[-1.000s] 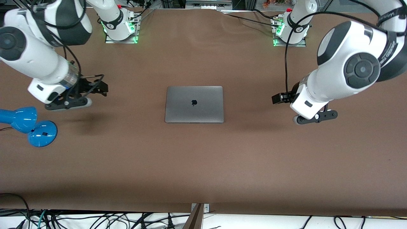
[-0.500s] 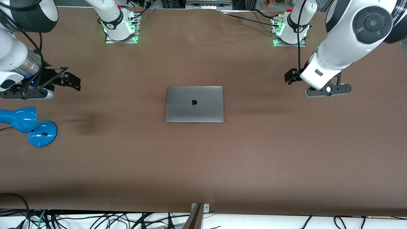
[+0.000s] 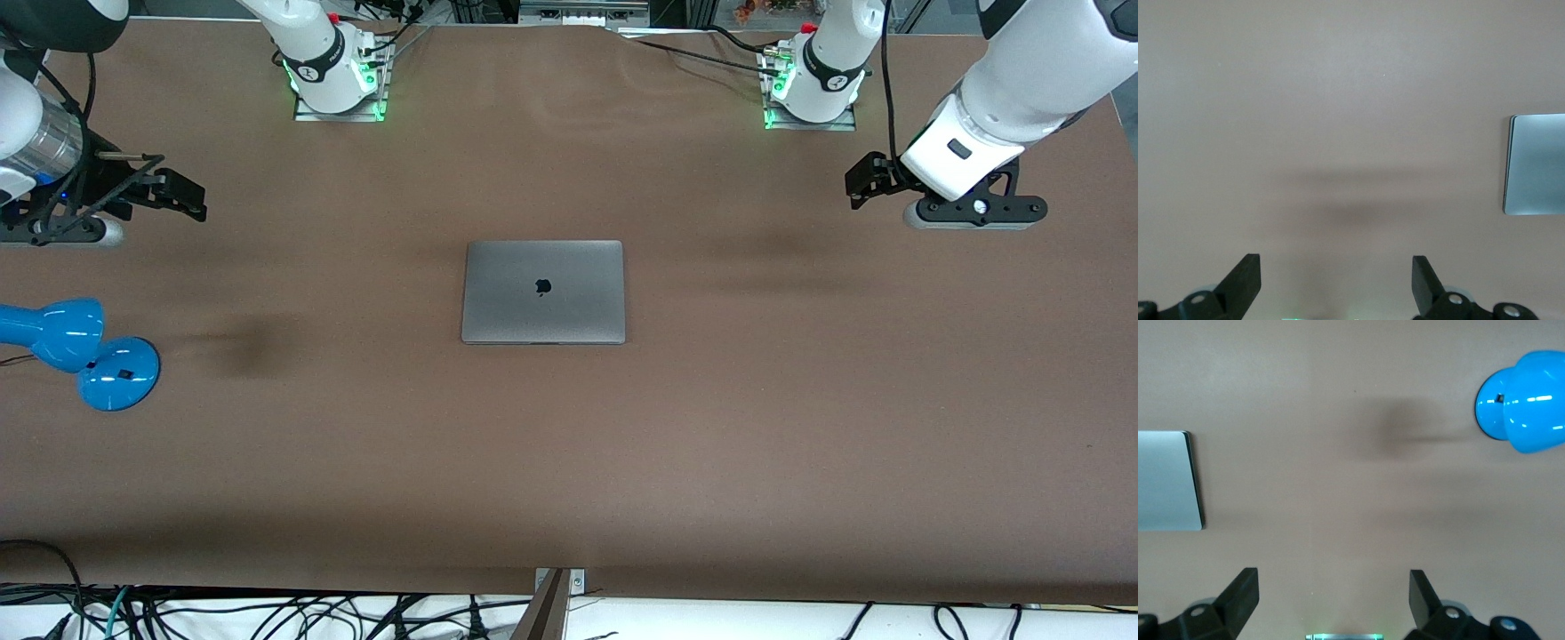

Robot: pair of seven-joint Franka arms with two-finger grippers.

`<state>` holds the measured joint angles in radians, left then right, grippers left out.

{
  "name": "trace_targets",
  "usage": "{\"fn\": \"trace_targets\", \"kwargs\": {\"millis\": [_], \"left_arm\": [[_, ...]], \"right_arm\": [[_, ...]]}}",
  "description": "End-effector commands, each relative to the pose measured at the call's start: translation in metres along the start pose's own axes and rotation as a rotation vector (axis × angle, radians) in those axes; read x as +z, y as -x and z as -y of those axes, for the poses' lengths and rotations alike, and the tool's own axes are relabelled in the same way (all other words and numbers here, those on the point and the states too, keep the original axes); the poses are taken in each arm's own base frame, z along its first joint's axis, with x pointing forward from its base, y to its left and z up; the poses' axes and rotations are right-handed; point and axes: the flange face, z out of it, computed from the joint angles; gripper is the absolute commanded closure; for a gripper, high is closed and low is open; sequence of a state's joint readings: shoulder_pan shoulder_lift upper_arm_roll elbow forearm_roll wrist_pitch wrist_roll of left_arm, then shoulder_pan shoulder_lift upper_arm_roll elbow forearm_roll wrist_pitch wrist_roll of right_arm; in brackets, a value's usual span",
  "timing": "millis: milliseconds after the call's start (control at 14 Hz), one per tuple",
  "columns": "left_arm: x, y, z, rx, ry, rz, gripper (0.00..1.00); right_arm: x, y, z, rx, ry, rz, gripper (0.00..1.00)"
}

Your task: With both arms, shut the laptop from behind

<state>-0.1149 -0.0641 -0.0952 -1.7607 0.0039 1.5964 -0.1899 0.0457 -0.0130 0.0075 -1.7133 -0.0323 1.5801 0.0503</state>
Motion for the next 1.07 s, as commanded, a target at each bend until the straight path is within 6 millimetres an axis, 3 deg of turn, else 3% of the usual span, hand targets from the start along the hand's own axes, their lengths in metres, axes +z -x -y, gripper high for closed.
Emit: {"fn": "trace_targets", "kwargs": {"millis": [0, 714, 1000], "left_arm": [[-0.015, -0.003, 0.016, 0.046, 0.020, -0.018, 0.00], [-0.005, -0.014, 0.021, 0.033, 0.021, 0.001, 0.00], [-0.016, -0.014, 0.025, 0.028, 0.022, -0.011, 0.00]], "right_arm": [[-0.006, 0.011, -0.002, 0.016, -0.008, 0.003, 0.00], [-0.004, 0.013, 0.001, 0.017, -0.039, 0.023, 0.00], [-0.004, 0.011, 0.001, 0.020, -0.038, 0.016, 0.00]]}}
